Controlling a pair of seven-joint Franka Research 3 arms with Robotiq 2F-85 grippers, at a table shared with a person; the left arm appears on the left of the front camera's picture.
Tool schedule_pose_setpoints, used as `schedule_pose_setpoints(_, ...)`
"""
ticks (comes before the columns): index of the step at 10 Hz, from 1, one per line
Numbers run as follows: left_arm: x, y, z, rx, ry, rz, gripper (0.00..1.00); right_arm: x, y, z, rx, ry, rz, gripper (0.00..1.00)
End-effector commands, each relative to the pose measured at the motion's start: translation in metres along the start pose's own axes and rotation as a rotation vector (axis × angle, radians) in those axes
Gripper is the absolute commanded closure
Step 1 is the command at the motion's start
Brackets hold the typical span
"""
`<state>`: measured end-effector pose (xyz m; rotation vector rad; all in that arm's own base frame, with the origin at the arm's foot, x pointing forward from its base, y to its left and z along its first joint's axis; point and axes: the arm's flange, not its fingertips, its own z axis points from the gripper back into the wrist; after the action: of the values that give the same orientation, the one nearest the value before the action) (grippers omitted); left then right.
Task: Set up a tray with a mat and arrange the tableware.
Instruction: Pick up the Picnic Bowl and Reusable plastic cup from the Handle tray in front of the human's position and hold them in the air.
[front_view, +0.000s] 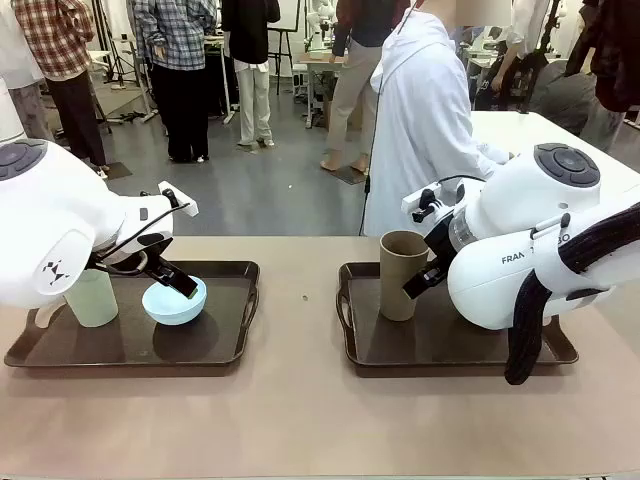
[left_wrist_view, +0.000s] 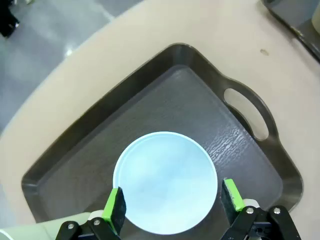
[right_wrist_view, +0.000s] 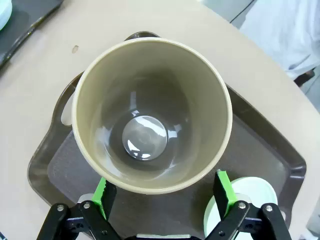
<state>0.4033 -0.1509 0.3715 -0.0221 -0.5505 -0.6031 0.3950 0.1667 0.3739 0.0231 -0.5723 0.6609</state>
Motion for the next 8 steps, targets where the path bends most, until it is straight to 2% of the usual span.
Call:
schedule_pose_setpoints(1, 0.0000, -0.0001, 0.0000, 0.000, 0.000, 0.000, 0.00, 0.0000, 0.0000, 0.0000, 0.000, 0.000, 0.000, 0.00)
schedule_pose_setpoints(8, 0.0000, -0.0001, 0.0000, 0.000, 0.000, 0.000, 0.00, 0.0000, 0.0000, 0.0000, 0.000, 0.000, 0.000, 0.00)
